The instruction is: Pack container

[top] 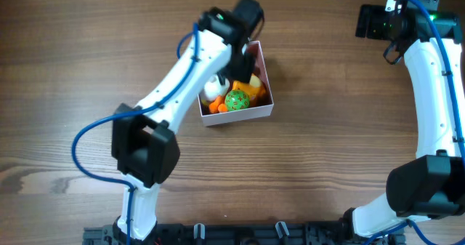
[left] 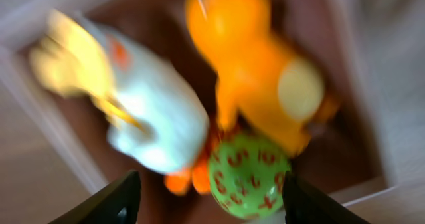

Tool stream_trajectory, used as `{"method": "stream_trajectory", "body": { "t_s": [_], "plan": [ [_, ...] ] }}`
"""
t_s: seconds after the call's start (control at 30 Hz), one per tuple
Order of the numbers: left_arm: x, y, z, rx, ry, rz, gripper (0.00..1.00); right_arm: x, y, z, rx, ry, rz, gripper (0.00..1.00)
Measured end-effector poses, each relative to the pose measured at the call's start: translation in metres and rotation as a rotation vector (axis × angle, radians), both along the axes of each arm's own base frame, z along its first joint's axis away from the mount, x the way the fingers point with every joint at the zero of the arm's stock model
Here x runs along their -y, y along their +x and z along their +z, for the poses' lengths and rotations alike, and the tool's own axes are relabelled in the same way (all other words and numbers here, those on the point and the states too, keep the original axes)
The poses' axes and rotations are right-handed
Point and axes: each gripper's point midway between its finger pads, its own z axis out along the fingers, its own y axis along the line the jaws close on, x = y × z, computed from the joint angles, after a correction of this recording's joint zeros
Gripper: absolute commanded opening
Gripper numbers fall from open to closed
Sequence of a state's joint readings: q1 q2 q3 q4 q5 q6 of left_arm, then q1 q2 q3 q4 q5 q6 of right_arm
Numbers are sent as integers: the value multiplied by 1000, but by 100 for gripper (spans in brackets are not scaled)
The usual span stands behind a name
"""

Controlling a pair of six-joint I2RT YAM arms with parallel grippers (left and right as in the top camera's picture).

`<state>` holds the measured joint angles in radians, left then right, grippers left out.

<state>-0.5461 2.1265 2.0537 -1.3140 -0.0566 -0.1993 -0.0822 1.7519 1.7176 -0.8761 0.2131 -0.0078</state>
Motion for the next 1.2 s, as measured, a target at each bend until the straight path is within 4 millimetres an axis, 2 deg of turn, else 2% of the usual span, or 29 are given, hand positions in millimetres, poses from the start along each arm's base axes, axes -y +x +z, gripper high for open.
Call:
{"method": "stream_trajectory", "body": {
  "t_s": [0.07,0.13,0.2,0.23,0.27,0.3,0.37,0.4,0.5,0.57,0.77,1.2],
  "plan": [
    [-15,29,41,120,-58,70,79,0,0,0,0,0,0,100],
    [-49,52,78,230,-76,180,85,0,0,0,0,0,0,100],
    [-97,72,111,340,-76,324,86,0,0,0,0,0,0,100],
    [-124,80,122,381,-73,401,91,0,0,0,0,0,0,100],
    [-156,86,131,416,-61,485,92,0,0,0,0,0,0,100],
    [-192,89,137,438,-50,586,91,0,0,0,0,0,0,100],
    [-246,90,138,448,-38,728,86,0,0,0,0,0,0,100],
    [-267,89,138,448,-46,785,85,0,0,0,0,0,0,100],
    [-313,86,138,448,-89,898,89,0,0,0,0,0,0,100],
    [-325,84,137,442,-115,933,100,0,0,0,0,0,0,100],
    [-318,84,136,425,-157,925,100,0,0,0,0,0,0,100],
    [-318,84,136,422,-159,924,100,0,0,0,0,0,0,100]
  ]
}}
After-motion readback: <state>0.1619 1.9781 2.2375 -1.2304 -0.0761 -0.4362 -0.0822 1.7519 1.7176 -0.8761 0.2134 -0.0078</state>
